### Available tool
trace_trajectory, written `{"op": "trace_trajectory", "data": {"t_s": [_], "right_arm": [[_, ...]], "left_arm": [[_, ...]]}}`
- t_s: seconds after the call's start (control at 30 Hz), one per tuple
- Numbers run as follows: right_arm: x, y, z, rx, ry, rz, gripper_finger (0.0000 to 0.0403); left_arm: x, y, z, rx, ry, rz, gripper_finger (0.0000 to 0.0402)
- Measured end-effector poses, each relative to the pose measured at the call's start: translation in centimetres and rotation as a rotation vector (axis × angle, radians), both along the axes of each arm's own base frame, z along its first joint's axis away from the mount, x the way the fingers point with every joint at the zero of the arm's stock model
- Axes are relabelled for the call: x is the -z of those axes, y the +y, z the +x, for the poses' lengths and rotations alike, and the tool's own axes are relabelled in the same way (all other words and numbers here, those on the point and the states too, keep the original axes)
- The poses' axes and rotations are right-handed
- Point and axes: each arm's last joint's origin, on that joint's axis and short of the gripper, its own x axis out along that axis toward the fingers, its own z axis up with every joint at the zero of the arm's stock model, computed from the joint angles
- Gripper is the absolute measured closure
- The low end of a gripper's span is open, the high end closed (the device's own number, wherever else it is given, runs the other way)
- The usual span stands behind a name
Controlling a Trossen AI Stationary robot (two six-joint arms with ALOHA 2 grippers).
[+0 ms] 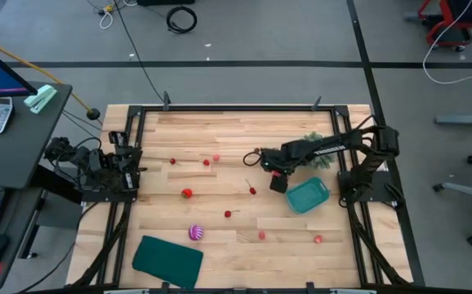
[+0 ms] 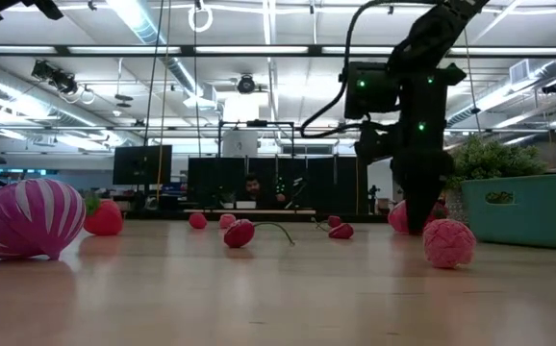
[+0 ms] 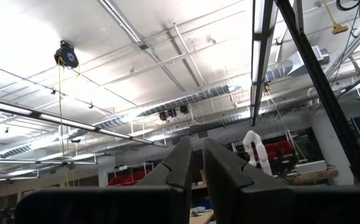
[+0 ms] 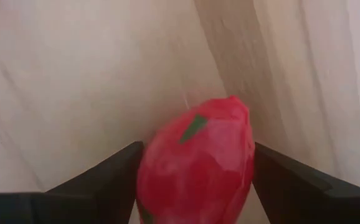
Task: Pick and placing Produce into tupperware
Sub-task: Put the red dragon fruit into the green bin
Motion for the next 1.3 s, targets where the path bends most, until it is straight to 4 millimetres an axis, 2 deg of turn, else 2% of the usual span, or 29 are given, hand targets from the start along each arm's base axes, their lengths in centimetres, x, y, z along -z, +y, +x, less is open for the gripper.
{"op": "trace_trajectory", "data": {"t_s": [0.17,0.37,0.73,0.97,1.13,1.3], "right_arm": [[0.2,-0.2,0.1,0.015,0.006,0.005,0.0112],[-0.4,-0.1,-0.1,0.084,-0.028,-0.002,0.0117],[-0.6,-0.2,0.3,0.086,-0.069,-0.006,0.0187],[-0.9,-0.2,0.9,0.032,-0.112,-0.017,0.0173],[-3.1,0.2,2.2,0.019,-0.129,0.009,0.0173],[-7.0,1.4,3.8,0.032,-0.151,0.113,0.0181]], "left_arm": [[0.0,0.0,0.0,0.0,0.0,0.0,0.0358],[0.0,0.0,0.0,0.0,0.0,0.0,0.0362],[0.0,0.0,0.0,0.0,0.0,0.0,0.0365],[0.0,0.0,0.0,0.0,0.0,0.001,0.0368],[0.0,0.0,0.0,0.0,0.0,0.001,0.0363],[0.0,0.0,0.0,0.0,0.0,0.001,0.0366]]}}
